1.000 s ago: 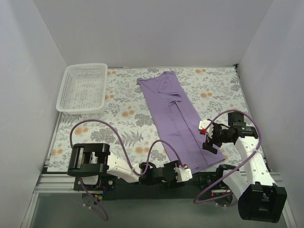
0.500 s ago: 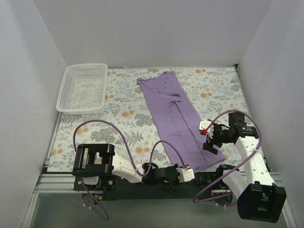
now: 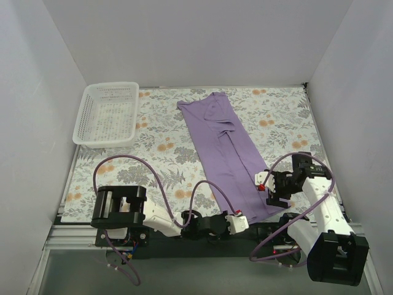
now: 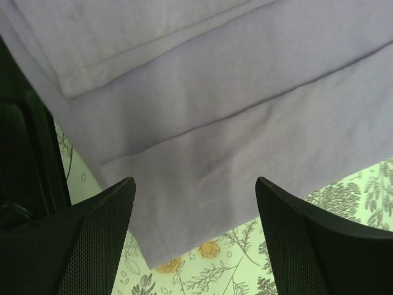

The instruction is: Fold and stack the t-shirts

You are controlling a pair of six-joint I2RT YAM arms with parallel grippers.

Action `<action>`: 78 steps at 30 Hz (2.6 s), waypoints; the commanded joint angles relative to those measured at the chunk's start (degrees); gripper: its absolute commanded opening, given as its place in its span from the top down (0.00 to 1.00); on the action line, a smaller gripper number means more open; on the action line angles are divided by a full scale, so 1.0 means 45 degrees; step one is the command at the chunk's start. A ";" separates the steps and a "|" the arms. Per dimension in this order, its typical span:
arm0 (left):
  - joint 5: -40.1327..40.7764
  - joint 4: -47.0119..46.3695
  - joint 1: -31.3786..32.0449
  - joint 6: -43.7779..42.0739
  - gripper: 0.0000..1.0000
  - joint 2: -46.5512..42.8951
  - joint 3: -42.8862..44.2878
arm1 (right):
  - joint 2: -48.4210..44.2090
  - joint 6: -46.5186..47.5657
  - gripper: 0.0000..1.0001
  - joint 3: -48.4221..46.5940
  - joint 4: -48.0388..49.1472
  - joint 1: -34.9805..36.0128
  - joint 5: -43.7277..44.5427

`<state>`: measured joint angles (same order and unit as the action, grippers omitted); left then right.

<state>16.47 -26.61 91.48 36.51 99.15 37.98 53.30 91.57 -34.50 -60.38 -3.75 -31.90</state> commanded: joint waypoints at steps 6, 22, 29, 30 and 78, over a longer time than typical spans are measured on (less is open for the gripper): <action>-0.0241 -0.0844 -0.0154 0.0636 1.00 -0.0862 -0.0392 | -0.0184 0.3732 0.18 0.0694 -0.1289 -0.0065 0.2126; -0.0554 -0.1176 -0.0544 0.1124 1.00 -0.1116 -0.0510 | 0.0460 0.5353 0.49 0.1143 -0.1895 0.0051 0.3123; -0.0671 -0.1331 -0.0836 0.1592 1.00 -0.0979 -0.0509 | 0.1144 0.5432 0.52 0.1514 -0.1000 0.0227 0.3397; -0.0710 -0.1391 -0.0895 0.1690 1.00 -0.0999 -0.0568 | 0.1144 0.5432 0.52 0.1631 -0.0842 0.0305 0.3456; -0.2643 -0.2290 -0.3336 0.3331 1.00 -0.2815 -0.1720 | 0.3350 0.1646 0.99 -0.2449 -0.0860 0.0813 -0.0195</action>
<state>6.09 -35.66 77.89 51.07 89.93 31.00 67.29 102.19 -42.33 -63.18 -0.60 -28.58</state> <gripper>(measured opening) 0.026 0.037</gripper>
